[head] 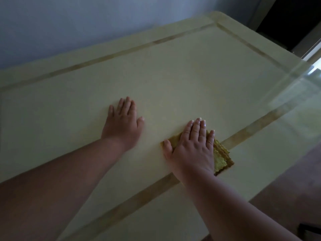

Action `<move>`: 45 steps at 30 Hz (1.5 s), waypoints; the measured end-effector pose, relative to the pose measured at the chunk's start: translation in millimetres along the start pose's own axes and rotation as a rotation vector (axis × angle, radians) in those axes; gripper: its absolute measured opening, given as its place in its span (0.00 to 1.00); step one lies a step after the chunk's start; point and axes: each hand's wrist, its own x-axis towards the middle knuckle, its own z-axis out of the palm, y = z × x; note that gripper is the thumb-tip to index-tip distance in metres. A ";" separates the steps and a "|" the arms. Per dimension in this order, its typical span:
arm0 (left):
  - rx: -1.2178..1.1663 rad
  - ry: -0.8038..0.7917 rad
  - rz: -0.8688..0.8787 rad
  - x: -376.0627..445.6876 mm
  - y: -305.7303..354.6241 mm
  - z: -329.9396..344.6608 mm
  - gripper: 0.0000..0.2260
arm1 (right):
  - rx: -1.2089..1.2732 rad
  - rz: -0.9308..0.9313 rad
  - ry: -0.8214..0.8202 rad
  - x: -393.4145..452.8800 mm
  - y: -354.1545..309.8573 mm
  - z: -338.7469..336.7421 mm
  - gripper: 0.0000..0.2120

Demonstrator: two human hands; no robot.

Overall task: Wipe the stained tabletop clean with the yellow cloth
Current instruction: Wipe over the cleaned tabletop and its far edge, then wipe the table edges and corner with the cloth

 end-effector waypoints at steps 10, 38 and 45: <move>-0.039 0.206 0.271 22.5 -44.0 -17.1 0.24 | 0.007 0.004 0.053 104.6 -73.6 -10.5 0.50; 0.068 0.042 0.096 215.0 -309.0 -14.4 0.42 | -0.041 0.016 0.127 430.2 -269.1 -60.3 0.50; 0.090 0.064 0.106 215.9 -311.6 -9.1 0.41 | -0.070 -0.094 0.113 473.6 -303.0 -69.9 0.49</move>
